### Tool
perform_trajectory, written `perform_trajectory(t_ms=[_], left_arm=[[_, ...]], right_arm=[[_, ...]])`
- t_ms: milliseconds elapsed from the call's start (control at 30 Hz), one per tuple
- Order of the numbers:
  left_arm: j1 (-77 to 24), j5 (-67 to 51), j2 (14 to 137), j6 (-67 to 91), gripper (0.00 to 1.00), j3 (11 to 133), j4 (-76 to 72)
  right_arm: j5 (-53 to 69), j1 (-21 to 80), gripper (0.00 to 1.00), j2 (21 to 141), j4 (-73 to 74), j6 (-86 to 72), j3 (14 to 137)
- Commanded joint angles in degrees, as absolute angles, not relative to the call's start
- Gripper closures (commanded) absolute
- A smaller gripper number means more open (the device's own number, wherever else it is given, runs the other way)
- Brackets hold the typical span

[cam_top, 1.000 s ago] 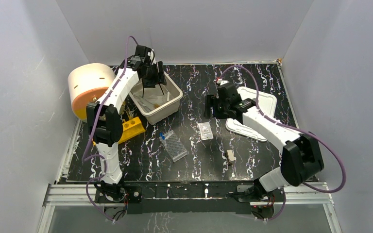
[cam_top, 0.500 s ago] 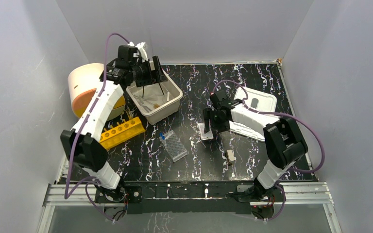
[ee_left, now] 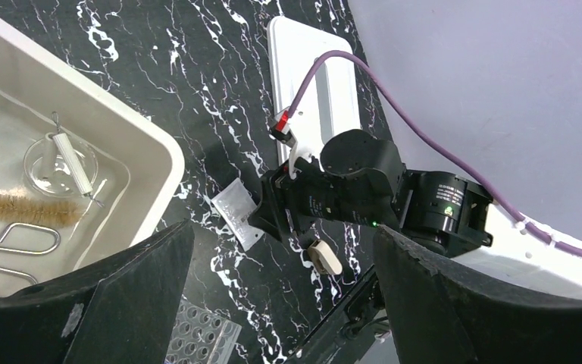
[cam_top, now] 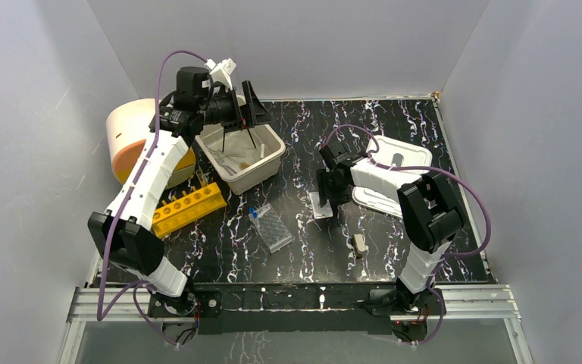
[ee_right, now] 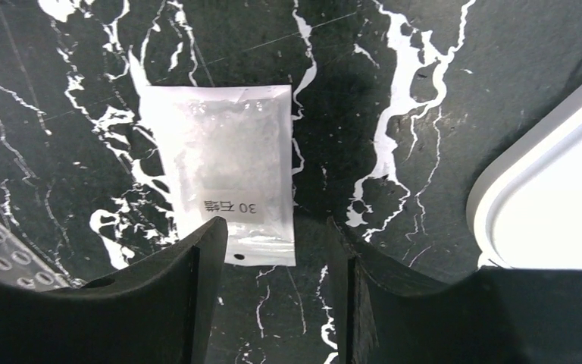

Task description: Organize the chemistry lab equipment

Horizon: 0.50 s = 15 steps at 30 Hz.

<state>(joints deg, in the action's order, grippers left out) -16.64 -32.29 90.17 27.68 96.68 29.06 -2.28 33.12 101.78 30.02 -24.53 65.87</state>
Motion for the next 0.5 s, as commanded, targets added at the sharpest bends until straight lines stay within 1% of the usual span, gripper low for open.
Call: perform_trajectory(t_ms=[0, 67, 233, 333, 433, 467], left_arm=[[-16.6, -34.6, 86.7, 28.3, 0.13, 96.9, 28.4], [-16.6, -34.9, 86.6, 28.7, 0.13, 96.8, 28.3], [-16.7, -36.8, 86.4, 29.8, 0.12, 96.7, 27.5], [-16.6, -36.8, 86.4, 30.7, 0.12, 95.9, 27.0], [-16.6, -36.3, 86.6, 31.2, 0.11, 95.5, 27.0], [-16.7, -36.1, 86.6, 31.3, 0.11, 95.5, 26.9]], right_arm=[[-5.0, 33.5, 0.43, 103.1, 29.6, -22.7, 67.2], [-5.2, 33.5, 0.46, 103.4, 28.8, -22.3, 66.5], [-4.4, 33.5, 0.59, 103.9, 26.9, -21.7, 65.1], [-3.9, 33.6, 0.65, 104.6, 26.3, -21.2, 64.5], [-3.6, 33.5, 0.78, 105.2, 25.4, -20.9, 63.9], [-3.6, 33.5, 0.84, 105.4, 25.1, -21.0, 63.9]])
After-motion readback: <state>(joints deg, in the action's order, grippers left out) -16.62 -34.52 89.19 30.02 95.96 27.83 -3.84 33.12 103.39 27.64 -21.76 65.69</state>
